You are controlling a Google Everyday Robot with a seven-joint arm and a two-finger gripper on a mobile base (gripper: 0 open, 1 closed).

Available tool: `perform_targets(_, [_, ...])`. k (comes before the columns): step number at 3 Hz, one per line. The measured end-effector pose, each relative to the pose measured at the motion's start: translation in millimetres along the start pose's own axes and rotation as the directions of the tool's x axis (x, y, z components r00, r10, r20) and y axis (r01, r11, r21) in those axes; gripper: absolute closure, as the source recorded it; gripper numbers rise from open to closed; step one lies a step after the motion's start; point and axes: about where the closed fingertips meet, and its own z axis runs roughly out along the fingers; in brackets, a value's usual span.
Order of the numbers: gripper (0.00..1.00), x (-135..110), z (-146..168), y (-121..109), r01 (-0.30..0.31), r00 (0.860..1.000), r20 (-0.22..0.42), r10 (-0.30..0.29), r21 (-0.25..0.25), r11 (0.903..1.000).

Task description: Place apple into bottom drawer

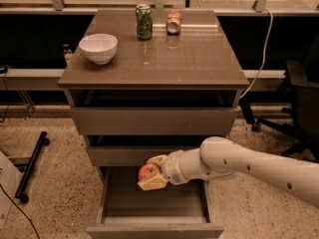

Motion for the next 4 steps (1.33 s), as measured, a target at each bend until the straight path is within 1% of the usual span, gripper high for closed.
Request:
perform_targets(2, [1.00, 42.5, 12.2, -7.4, -0.067, 0.998, -0.010, 0.067, -0.021, 0.9975])
perform_targets(3, [1.00, 67.6, 18.7, -12.8, -0.099, 0.995, -0.003, 0.099, -0.040, 0.9943])
perform_targets(4, [1.00, 87.3, 23.9, -18.5, -0.124, 0.992, 0.016, 0.125, -0.054, 0.9908])
